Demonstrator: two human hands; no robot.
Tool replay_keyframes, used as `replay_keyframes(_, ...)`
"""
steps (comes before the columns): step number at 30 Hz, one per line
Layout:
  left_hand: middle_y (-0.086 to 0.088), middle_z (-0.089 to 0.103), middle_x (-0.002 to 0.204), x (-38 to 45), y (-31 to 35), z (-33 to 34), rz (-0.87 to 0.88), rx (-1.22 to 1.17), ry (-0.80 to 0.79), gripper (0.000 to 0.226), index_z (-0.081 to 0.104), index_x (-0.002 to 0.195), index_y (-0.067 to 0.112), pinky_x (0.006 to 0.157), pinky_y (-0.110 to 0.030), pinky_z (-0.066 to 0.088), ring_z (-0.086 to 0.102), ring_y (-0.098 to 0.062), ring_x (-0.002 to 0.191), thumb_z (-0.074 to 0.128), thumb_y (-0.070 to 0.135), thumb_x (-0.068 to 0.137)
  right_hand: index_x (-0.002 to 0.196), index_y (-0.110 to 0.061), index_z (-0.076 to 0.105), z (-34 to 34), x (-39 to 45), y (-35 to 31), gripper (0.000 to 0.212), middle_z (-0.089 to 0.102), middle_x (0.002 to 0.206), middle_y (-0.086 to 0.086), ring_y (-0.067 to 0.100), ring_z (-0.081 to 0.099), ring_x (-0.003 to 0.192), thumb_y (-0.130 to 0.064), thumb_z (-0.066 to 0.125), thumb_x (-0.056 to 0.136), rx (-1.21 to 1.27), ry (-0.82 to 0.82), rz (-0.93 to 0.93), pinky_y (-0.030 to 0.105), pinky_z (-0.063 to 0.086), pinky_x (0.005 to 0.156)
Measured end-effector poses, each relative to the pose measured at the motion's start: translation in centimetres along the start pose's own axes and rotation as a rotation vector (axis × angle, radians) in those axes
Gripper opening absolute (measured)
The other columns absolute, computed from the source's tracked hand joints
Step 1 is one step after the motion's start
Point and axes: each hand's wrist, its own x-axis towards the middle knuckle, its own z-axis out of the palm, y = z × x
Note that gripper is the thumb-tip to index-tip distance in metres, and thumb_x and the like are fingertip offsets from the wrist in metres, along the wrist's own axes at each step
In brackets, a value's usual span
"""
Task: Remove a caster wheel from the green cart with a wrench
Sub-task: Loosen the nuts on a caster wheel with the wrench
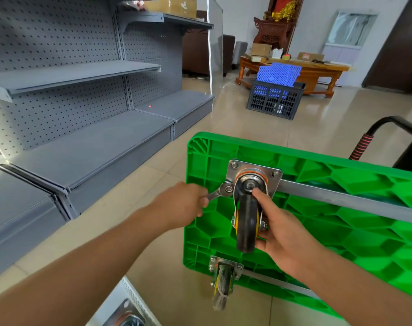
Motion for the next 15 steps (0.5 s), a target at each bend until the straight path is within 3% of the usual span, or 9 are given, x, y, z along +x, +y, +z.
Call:
replay_keyframes(3, -0.006, 0.076, 0.095, -0.3, 0.7, 2.5, -0.056, -0.463, -0.099, 0.025, 0.066, 0.098, 0.008, 0.079, -0.031, 0.059, 0.074, -0.022, 0.090, 0.046, 0.021, 0.107, 0.102, -0.010, 0.074, 0.0, 0.0, 0.0, 0.044, 0.075, 0.092, 0.016, 0.028, 0.072, 0.086, -0.047, 0.071, 0.078, -0.008, -0.001, -0.002, 0.050, 0.055, 0.093)
replay_keyframes(6, -0.011, 0.077, 0.104, -0.9, 1.0, 3.1, -0.107, -0.740, -0.200, 0.027, 0.065, 0.111, 0.003, 0.079, -0.026, 0.059, 0.075, -0.022, 0.096, 0.046, 0.022, 0.108, 0.102, -0.010, 0.074, 0.0, -0.1, 0.0, 0.040, 0.076, 0.090, 0.014, 0.025, 0.073, 0.081, -0.046, 0.068, 0.086, -0.017, -0.011, -0.010, 0.049, 0.055, 0.092)
replay_keyframes(11, -0.013, 0.077, 0.104, -2.1, 1.0, 2.8, -0.154, -0.948, -0.344, 0.031, 0.060, 0.119, -0.001, 0.080, -0.032, 0.060, 0.075, -0.024, 0.094, 0.046, 0.025, 0.108, 0.104, -0.008, 0.074, 0.1, -0.2, -0.1, 0.043, 0.075, 0.091, 0.016, 0.027, 0.072, 0.083, -0.047, 0.068, 0.085, -0.025, 0.001, -0.008, 0.050, 0.055, 0.093)
replay_keyframes(15, -0.009, 0.070, 0.083, -2.5, 0.7, 1.8, -0.175, -0.904, -0.305, 0.024, 0.062, 0.106, 0.005, 0.071, -0.034, 0.060, 0.068, -0.020, 0.070, 0.047, 0.023, 0.108, 0.106, -0.009, 0.074, 0.1, -0.4, -0.3, 0.048, 0.075, 0.095, 0.017, 0.030, 0.071, 0.088, -0.048, 0.072, 0.078, -0.021, 0.010, 0.005, 0.053, 0.053, 0.097)
